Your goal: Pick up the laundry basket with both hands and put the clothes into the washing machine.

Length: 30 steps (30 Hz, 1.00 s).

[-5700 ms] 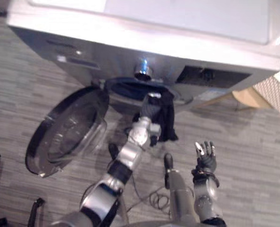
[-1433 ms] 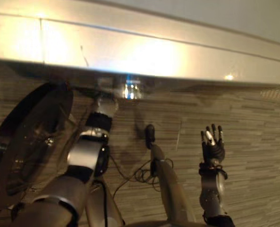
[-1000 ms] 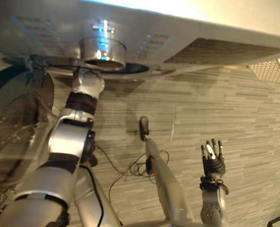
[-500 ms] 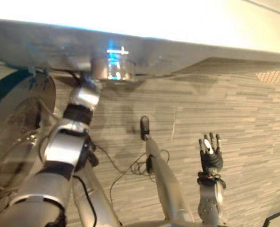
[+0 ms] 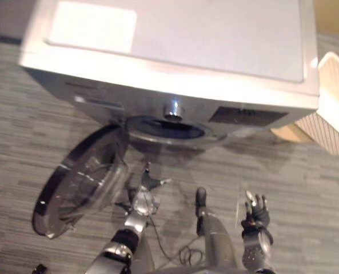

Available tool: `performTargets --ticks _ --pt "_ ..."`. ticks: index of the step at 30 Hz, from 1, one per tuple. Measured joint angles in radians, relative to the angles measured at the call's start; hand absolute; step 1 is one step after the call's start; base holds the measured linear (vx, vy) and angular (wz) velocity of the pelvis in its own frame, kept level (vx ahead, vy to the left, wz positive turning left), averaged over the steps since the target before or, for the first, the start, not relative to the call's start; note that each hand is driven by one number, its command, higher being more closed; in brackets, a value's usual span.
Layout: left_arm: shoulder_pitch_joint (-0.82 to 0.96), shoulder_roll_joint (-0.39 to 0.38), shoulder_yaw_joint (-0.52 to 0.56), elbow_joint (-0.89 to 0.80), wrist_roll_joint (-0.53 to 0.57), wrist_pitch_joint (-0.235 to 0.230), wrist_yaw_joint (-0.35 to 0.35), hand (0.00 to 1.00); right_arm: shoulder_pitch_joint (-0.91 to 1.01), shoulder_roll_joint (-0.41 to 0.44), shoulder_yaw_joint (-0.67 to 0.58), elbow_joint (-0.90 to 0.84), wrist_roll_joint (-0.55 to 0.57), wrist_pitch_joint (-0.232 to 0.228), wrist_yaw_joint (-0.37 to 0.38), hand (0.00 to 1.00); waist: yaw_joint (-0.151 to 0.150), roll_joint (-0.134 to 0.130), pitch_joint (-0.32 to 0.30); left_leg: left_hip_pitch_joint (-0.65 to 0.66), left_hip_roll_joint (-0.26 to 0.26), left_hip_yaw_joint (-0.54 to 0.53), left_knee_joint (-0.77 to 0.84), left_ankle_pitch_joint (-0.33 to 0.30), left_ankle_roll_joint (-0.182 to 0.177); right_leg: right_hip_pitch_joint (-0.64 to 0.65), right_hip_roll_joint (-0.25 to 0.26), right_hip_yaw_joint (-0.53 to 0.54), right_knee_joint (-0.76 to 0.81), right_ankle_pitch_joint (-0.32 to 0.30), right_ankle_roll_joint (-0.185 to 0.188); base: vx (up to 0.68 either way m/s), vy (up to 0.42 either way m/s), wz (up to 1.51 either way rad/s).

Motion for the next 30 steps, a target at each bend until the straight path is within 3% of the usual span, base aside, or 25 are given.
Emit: performTargets --ticks 9,17,22,26,27,29,30 --pt "0.173 0.005 -0.045 -0.215 -0.088 -0.063 -0.072 0.00 0.007 0.029 -0.043 0.193 -0.072 0.063 -0.020 0.00 0.000 0.014 -0.144 0.276 -0.071 -0.010 -0.210 0.073 -0.020 0.208 -0.043 -0.048 0.008 -0.071 -0.002 0.06 -0.017 0.23" --pt "0.339 0.000 0.154 -0.461 -0.187 -0.081 -0.076 0.00 -0.050 -0.037 -0.075 0.400 -0.188 0.090 -0.032 0.00 -0.002 0.059 -0.219 0.384 -0.068 -0.073 -0.365 0.154 -0.035 0.306 -0.016 -0.122 -0.012 -0.104 -0.022 0.04 -0.048 0.24" --pt "0.430 0.016 0.273 -0.613 -0.231 -0.084 -0.051 0.00 -0.100 -0.089 -0.006 0.479 -0.280 0.107 -0.033 0.00 0.001 0.061 -0.231 0.419 -0.065 -0.128 -0.370 0.155 -0.034 0.392 -0.003 -0.161 -0.048 -0.107 -0.037 0.03 -0.008 0.29" --pt "0.461 0.024 0.297 -0.671 -0.233 -0.087 -0.036 0.00 -0.147 -0.103 0.051 0.526 -0.335 0.110 -0.035 0.00 0.011 0.056 -0.233 0.405 -0.078 -0.184 -0.358 0.170 -0.016 0.412 -0.006 -0.172 -0.024 -0.142 -0.063 -0.03 0.004 0.48" --pt "0.477 0.024 0.296 -0.718 -0.233 -0.087 -0.035 0.00 -0.154 -0.098 0.058 0.527 -0.344 0.110 -0.035 0.00 0.017 0.051 -0.228 0.382 -0.085 -0.186 -0.312 0.169 -0.013 0.408 0.000 -0.150 0.001 -0.175 -0.058 -0.12 -0.029 0.69" --pt "0.499 0.018 0.288 -0.811 -0.234 -0.088 -0.039 0.00 -0.155 -0.099 0.059 0.530 -0.345 0.111 -0.040 0.00 0.017 0.060 -0.225 0.370 -0.105 -0.211 -0.312 0.206 0.031 0.419 0.017 -0.116 0.019 -0.201 -0.091 -0.11 -0.016 0.89" --pt "0.505 0.003 0.292 -0.881 -0.237 -0.091 -0.040 0.00 -0.166 -0.092 0.053 0.532 -0.344 0.109 -0.045 0.00 0.011 0.040 -0.221 0.326 -0.107 -0.184 -0.154 0.092 0.047 0.421 -0.005 -0.147 0.026 -0.194 -0.095 -0.06 0.043 0.67"
